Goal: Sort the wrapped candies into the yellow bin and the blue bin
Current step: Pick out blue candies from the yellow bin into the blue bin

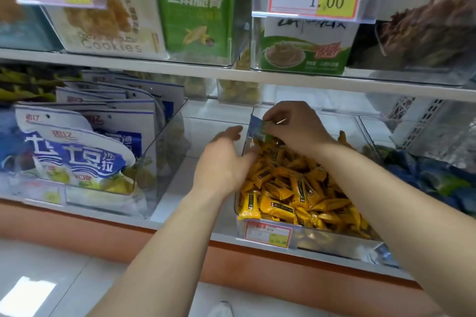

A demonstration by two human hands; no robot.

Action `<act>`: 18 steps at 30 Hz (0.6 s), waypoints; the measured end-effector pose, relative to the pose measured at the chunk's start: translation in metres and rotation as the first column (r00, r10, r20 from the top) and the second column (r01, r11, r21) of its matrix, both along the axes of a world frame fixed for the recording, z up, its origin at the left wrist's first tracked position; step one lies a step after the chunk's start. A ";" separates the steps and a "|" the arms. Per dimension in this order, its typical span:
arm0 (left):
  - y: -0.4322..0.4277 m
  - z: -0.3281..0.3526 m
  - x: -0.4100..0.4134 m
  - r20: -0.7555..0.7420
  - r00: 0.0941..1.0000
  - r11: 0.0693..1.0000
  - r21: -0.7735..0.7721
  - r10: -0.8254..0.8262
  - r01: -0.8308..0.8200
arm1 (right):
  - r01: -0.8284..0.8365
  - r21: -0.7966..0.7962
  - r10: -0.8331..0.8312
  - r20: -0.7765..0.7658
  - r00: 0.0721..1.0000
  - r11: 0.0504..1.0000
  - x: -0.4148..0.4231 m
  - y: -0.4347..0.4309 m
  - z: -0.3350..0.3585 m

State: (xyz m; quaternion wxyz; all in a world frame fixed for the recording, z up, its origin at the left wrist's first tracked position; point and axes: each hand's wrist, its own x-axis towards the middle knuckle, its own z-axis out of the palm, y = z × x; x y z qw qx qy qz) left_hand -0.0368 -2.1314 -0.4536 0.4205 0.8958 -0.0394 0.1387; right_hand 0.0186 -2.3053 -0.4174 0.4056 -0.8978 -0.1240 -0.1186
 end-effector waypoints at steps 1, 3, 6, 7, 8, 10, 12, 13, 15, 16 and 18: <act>-0.003 0.004 -0.001 0.046 0.999 1.000 -0.026 -0.013 0.014 | -0.041 0.080 0.044 -0.029 0.999 0.996 -0.012 -0.003 0.006; -0.008 0.011 -0.004 0.103 0.994 0.995 -0.084 -0.042 0.051 | -0.121 0.225 0.141 -0.073 0.987 0.967 -0.033 -0.008 0.012; -0.008 0.016 -0.007 0.129 0.992 0.989 -0.149 -0.001 0.021 | -0.140 0.392 0.208 -0.138 0.968 0.909 -0.050 -0.012 0.014; -0.005 0.016 -0.008 0.126 0.992 0.986 -0.167 0.024 -0.003 | -0.119 0.371 0.184 -0.144 0.972 0.921 -0.055 -0.013 0.012; -0.002 0.015 -0.009 0.121 0.992 0.983 -0.180 0.047 -0.024 | -0.101 0.277 0.141 -0.126 0.982 0.956 -0.059 -0.013 0.007; 0.004 0.012 -0.010 0.115 0.990 0.981 -0.189 0.077 -0.054 | -0.155 0.004 0.155 -0.075 0.985 0.988 -0.071 -0.010 -0.007; 0.011 0.011 -0.010 0.117 0.988 0.979 -0.190 0.099 -0.075 | -0.289 -0.204 0.281 -0.065 0.957 0.935 -0.084 -0.002 -0.022; 0.013 0.010 -0.010 0.116 0.987 0.978 -0.189 0.109 -0.085 | -0.331 -0.289 0.327 -0.065 0.943 0.898 -0.088 0.001 -0.029; 0.015 0.010 -0.009 0.112 0.987 0.978 -0.185 0.116 -0.094 | -0.350 -0.491 0.362 -0.075 0.929 0.798 -0.087 0.004 -0.041; 0.016 0.009 -0.009 0.108 0.988 0.979 -0.183 0.114 -0.093 | -0.347 -0.557 0.355 -0.098 0.930 0.754 -0.085 0.004 -0.045; 0.015 0.009 -0.009 0.106 0.988 0.980 -0.179 0.108 -0.088 | -0.339 -0.598 0.325 -0.136 0.936 0.726 -0.078 0.003 -0.049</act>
